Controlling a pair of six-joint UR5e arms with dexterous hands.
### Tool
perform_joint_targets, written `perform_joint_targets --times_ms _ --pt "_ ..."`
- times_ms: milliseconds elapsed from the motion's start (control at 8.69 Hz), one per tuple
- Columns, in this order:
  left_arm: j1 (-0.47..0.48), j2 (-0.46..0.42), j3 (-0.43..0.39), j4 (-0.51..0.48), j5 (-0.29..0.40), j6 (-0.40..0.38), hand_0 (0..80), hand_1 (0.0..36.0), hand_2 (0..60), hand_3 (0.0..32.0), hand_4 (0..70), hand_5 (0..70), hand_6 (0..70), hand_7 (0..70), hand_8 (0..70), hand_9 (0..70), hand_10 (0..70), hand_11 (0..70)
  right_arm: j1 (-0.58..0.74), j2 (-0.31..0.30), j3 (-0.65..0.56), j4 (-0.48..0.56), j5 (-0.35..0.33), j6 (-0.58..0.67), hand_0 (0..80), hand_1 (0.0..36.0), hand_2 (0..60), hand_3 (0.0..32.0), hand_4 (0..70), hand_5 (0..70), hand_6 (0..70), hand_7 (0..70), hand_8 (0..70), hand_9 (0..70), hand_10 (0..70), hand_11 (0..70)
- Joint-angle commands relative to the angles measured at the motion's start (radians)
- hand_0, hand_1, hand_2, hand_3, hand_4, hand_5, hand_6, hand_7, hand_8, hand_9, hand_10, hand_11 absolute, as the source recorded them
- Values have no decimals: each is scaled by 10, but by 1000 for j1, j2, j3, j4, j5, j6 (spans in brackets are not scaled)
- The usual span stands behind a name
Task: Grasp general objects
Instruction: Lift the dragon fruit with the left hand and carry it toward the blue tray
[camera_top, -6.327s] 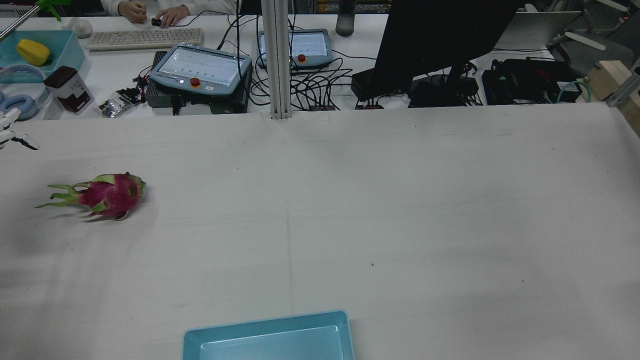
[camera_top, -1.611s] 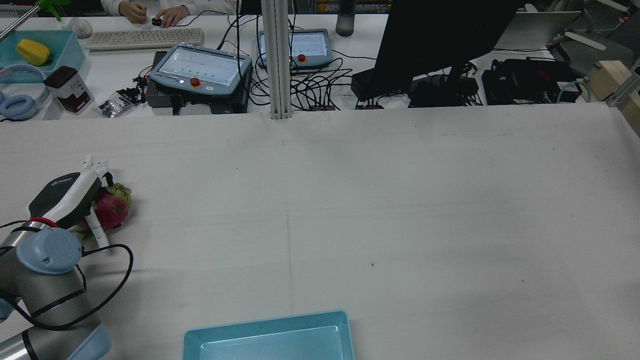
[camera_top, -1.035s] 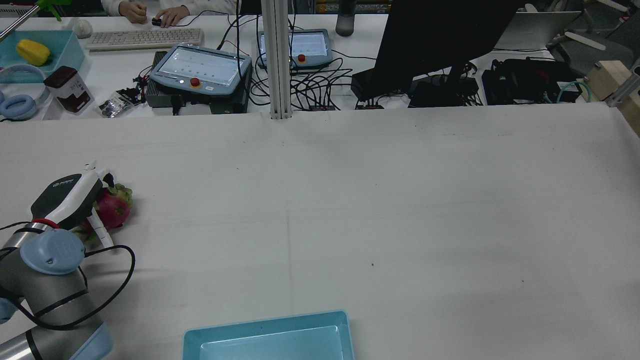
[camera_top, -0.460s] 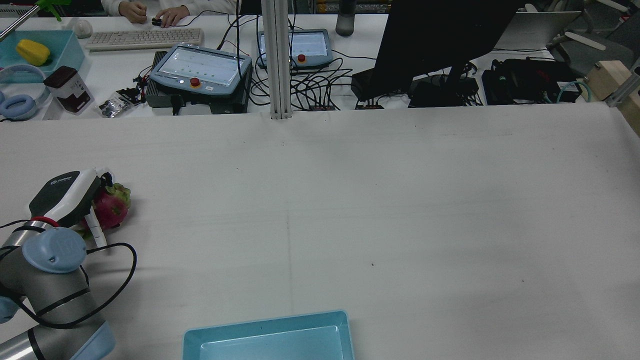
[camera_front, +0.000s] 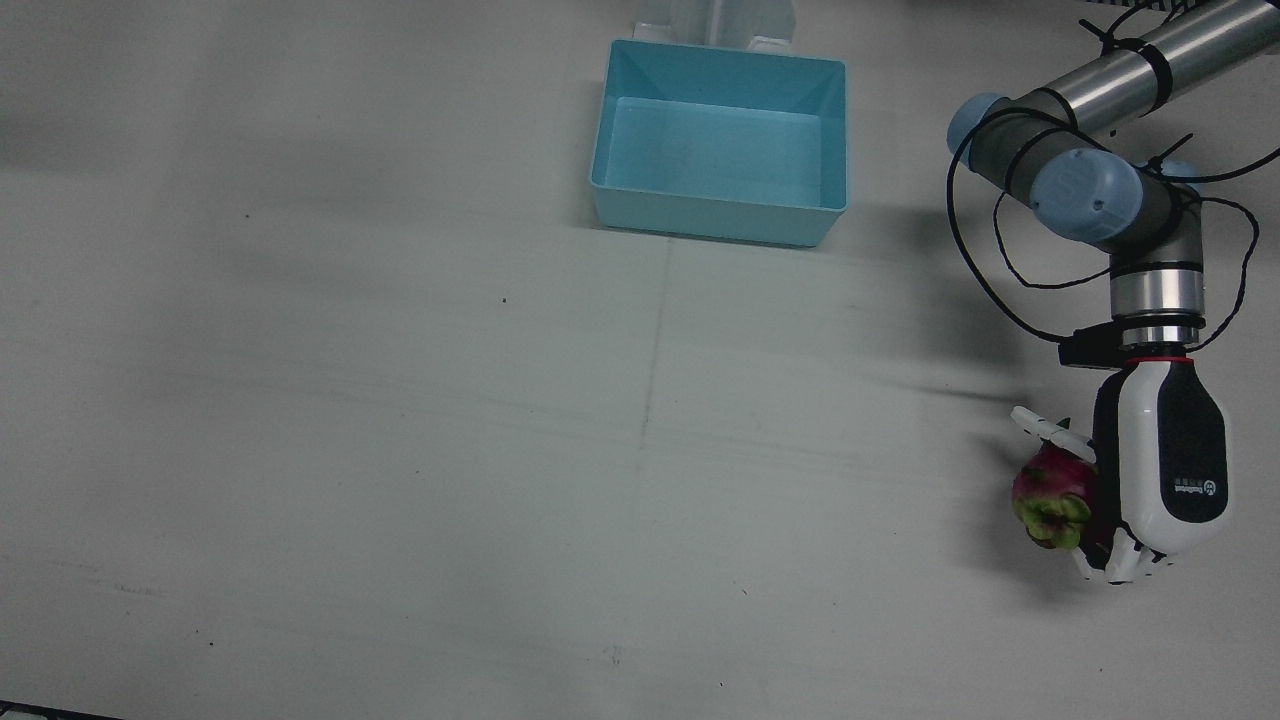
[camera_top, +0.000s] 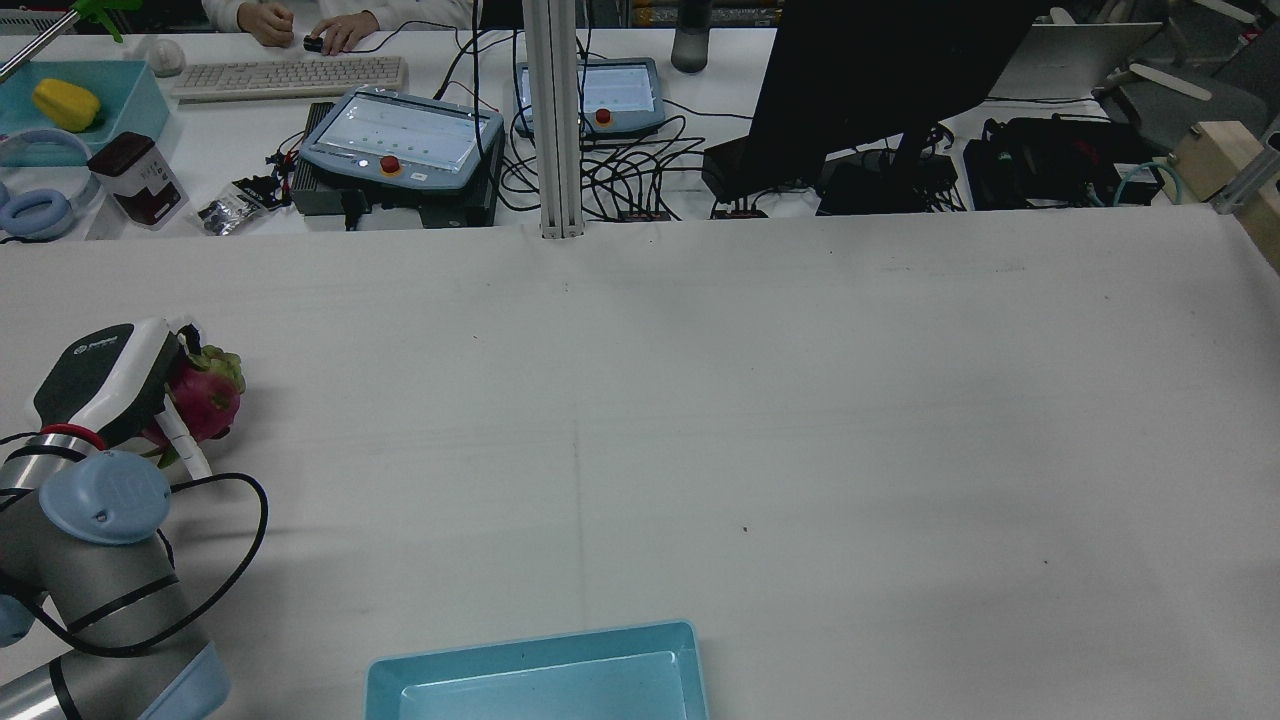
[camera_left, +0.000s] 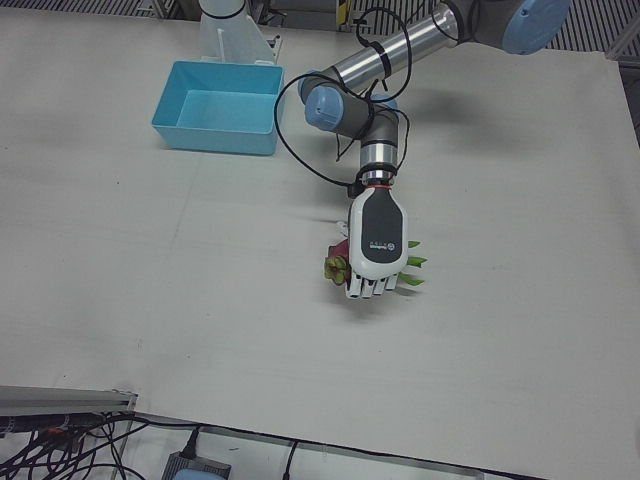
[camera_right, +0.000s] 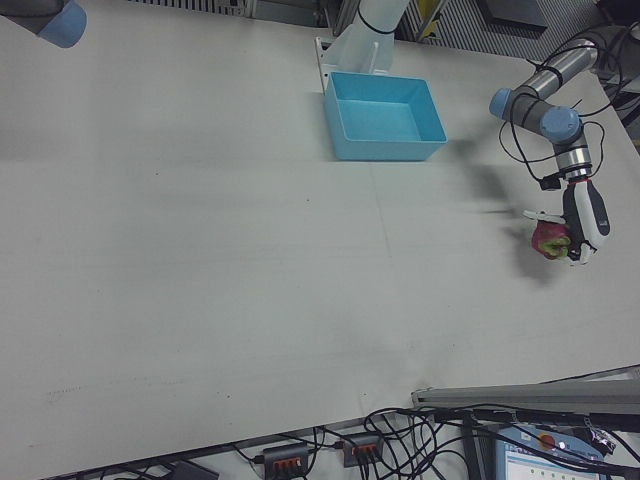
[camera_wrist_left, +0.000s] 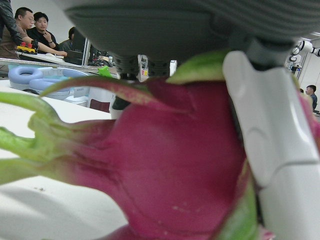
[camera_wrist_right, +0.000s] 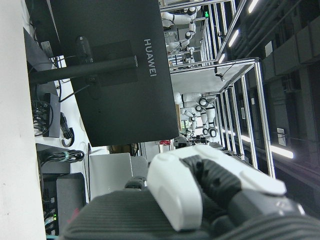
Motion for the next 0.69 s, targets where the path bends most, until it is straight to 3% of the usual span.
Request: perform_joint_targets --times_ms 0,115,230,345,575 --pt "-1 4 -206 62 -14 -16 275 58 600 0 528 700 700 700 700 700 700 700 0 0 0 0 0 1 0 0 0 0 0 0 0 0 0 0 0 0" --pt "-3 2 -263 67 -7 -17 179 7 600 0 467 700 700 686 700 700 700 700 0 0 0 0 0 1 0 0 0 0 0 0 0 0 0 0 0 0" --pt "-3 2 -323 72 -4 -17 152 0 600 0 442 700 700 663 700 700 700 700 0 0 0 0 0 1 0 0 0 0 0 0 0 0 0 0 0 0" --pt "3 2 -366 72 21 -20 169 0 556 0 426 700 700 639 700 700 700 700 0 0 0 0 0 1 0 0 0 0 0 0 0 0 0 0 0 0" --pt "-6 -17 -393 14 162 -22 204 0 514 0 423 700 700 620 693 700 700 700 0 0 0 0 0 -1 0 0 0 0 0 0 0 0 0 0 0 0"
